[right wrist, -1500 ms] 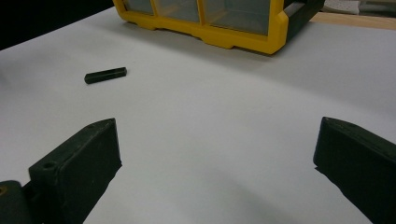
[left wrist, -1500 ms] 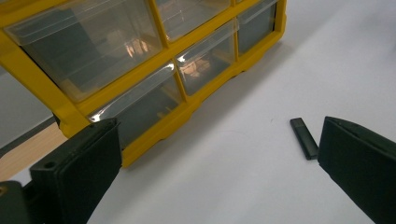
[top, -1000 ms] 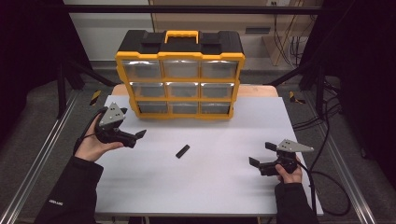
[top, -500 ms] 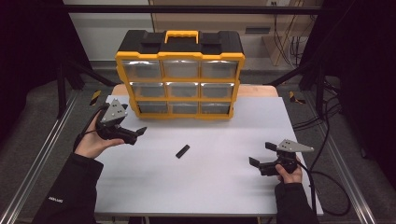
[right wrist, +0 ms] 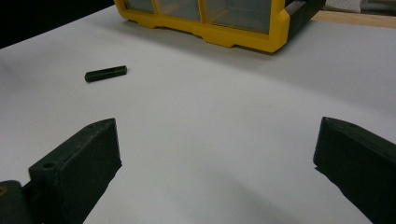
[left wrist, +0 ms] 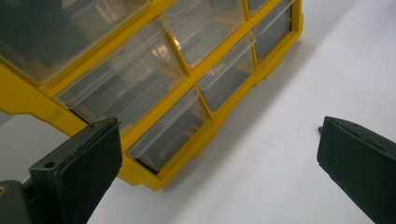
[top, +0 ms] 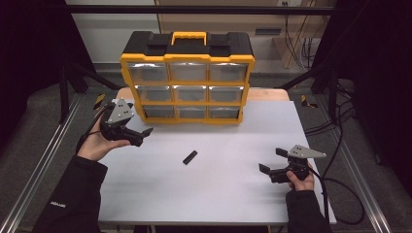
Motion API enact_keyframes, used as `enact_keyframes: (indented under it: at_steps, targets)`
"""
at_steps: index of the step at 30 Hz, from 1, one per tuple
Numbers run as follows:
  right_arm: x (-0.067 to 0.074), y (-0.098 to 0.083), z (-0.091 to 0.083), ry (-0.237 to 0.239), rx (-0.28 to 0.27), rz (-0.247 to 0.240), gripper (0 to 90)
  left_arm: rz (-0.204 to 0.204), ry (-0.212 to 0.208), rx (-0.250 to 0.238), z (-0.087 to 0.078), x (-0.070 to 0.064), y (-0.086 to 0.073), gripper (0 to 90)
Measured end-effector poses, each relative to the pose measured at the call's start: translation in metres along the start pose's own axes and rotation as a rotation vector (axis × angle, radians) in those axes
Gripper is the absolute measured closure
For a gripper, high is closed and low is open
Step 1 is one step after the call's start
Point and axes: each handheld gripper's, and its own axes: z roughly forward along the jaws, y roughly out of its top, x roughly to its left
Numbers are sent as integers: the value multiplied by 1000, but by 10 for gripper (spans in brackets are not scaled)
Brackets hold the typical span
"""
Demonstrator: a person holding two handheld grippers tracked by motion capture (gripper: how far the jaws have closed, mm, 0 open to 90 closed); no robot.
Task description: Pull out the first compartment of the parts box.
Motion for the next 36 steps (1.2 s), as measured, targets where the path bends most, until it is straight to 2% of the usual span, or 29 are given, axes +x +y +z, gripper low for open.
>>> enact_keyframes:
  at_steps: [36]
  targets:
    - [0,0,1,1,5,-4,8,165,77,33,1,13,23,5]
